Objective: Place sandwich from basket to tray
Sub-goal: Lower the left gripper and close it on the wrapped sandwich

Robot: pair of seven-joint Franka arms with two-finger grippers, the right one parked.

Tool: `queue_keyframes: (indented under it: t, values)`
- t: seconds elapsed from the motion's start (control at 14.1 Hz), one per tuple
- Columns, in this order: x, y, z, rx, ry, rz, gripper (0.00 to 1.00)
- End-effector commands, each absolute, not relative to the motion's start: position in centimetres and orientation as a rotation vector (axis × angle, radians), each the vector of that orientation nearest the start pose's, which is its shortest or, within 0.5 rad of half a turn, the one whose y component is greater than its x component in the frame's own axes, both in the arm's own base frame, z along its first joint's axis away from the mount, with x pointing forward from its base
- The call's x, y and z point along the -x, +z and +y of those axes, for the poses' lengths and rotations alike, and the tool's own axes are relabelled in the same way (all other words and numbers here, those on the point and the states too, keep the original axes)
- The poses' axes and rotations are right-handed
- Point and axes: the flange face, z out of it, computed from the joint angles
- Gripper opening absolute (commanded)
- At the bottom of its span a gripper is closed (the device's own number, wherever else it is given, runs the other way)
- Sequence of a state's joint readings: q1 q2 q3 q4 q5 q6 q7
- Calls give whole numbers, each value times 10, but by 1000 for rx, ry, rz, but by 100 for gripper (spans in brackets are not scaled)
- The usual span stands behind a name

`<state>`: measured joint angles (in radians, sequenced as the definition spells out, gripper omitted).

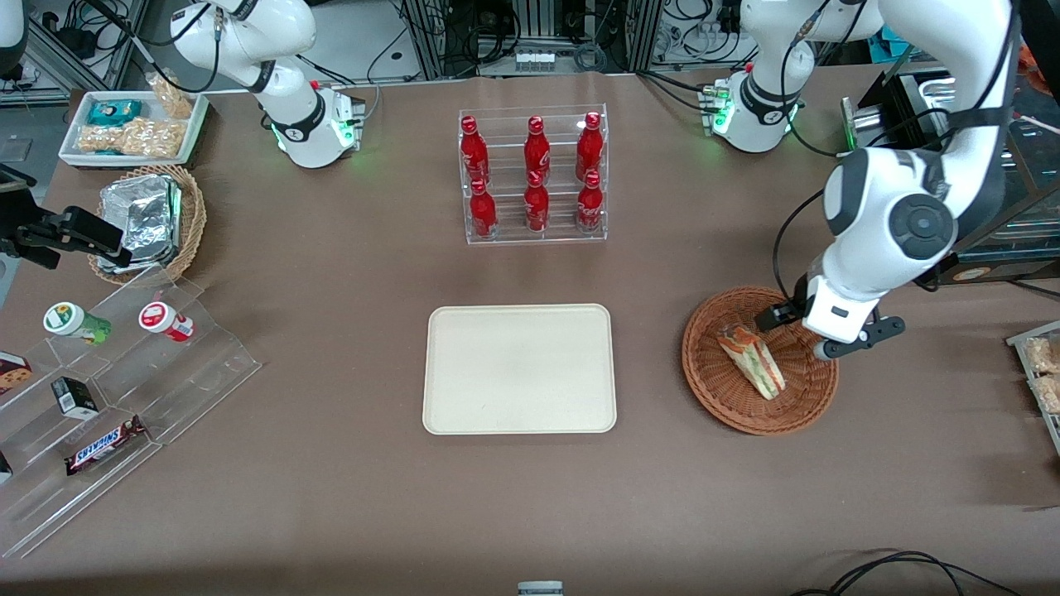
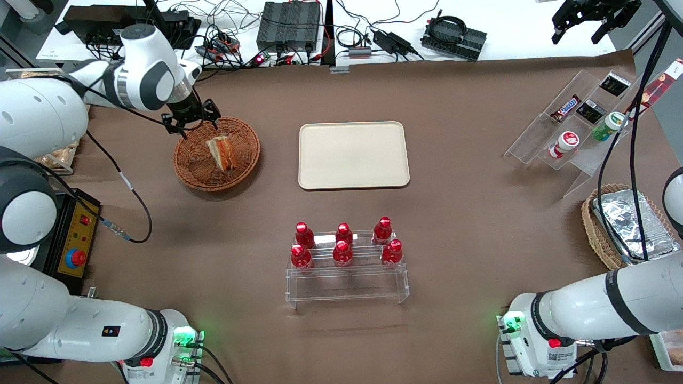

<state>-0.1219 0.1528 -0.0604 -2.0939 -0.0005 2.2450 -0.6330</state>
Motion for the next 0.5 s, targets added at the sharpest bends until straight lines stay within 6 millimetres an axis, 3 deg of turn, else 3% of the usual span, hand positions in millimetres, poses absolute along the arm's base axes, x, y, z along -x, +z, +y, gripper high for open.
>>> queue_keyframes:
  t: [0.0, 0.21, 0.42]
  values:
    - [-558, 322, -120, 3006, -61, -997, 100]
    - [-571, 301, -125, 2927, -56, -1233, 100]
    - [-577, 277, -125, 2890, -14, -1282, 100]
